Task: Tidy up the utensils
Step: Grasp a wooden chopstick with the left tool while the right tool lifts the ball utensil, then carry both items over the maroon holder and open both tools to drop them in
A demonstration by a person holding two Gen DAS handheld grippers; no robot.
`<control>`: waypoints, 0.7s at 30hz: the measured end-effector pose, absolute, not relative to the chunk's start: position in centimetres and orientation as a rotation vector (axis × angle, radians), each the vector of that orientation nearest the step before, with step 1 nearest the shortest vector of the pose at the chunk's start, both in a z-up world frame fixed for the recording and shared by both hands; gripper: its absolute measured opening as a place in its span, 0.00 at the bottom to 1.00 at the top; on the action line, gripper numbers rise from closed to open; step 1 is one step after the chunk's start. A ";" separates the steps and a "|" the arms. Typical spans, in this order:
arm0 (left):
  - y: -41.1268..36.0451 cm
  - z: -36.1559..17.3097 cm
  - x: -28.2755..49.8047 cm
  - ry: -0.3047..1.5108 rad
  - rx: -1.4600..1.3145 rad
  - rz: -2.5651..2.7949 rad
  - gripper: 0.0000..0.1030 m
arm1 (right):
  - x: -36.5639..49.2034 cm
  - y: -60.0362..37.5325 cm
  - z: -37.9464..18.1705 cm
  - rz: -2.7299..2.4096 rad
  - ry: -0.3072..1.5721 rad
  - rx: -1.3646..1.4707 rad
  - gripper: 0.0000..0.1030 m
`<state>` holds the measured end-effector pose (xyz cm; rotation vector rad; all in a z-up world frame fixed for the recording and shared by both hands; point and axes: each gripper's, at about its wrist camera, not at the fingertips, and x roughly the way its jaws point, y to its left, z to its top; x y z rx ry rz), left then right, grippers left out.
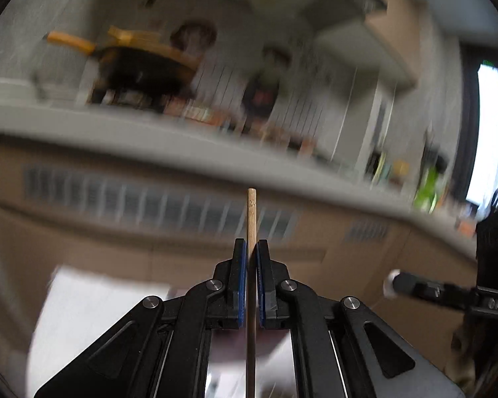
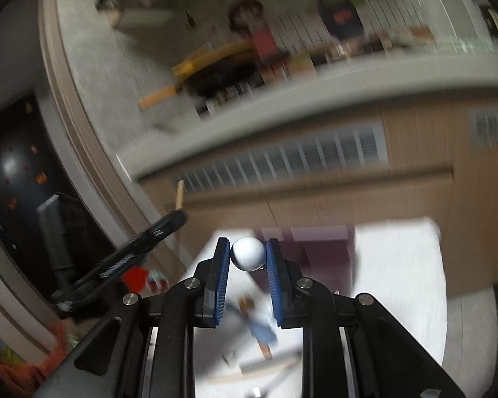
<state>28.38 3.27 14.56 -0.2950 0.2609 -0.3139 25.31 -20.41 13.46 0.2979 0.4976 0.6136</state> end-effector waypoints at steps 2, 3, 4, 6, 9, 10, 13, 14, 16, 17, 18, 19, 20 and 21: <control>3.1 15.7 30.3 0.169 -0.315 -0.309 0.05 | 26.5 -20.6 15.8 0.629 0.447 0.318 0.20; 3.2 15.8 30.9 0.133 -0.321 -0.299 0.05 | 27.2 -20.6 16.5 0.637 0.427 0.322 0.20; 3.2 15.8 31.6 0.101 -0.327 -0.289 0.05 | 28.2 -20.6 17.1 0.643 0.415 0.328 0.20; 3.2 14.8 33.4 0.062 -0.319 -0.246 0.05 | 29.9 -20.4 17.1 0.663 0.414 0.334 0.20; 3.3 12.4 35.9 0.108 -0.301 -0.225 0.05 | 32.7 -19.7 15.4 0.674 0.454 0.331 0.20; 3.5 11.5 36.8 0.148 -0.302 -0.222 0.05 | 33.7 -19.5 14.5 0.665 0.477 0.333 0.20; 4.6 11.0 37.3 0.162 -0.336 -0.238 0.05 | 35.7 -19.7 12.1 0.656 0.539 0.369 0.20; 4.7 11.2 36.9 0.148 -0.325 -0.233 0.05 | 36.1 -19.8 11.6 0.655 0.548 0.376 0.20; 5.3 11.9 36.8 0.151 -0.315 -0.234 0.05 | 36.7 -19.8 11.3 0.644 0.553 0.371 0.20; 5.3 12.1 36.4 0.155 -0.313 -0.231 0.05 | 36.8 -19.8 11.2 0.643 0.555 0.371 0.20; 5.6 12.5 36.1 0.153 -0.307 -0.229 0.05 | 36.8 -19.8 11.2 0.647 0.555 0.371 0.20; 5.6 12.8 35.7 0.151 -0.298 -0.227 0.05 | 36.8 -19.7 11.3 0.650 0.549 0.368 0.20; 5.6 13.1 35.2 0.153 -0.289 -0.225 0.05 | 36.6 -19.7 11.4 0.649 0.546 0.364 0.20; 5.5 13.4 34.7 0.157 -0.286 -0.228 0.05 | 36.6 -19.6 11.5 0.647 0.542 0.362 0.20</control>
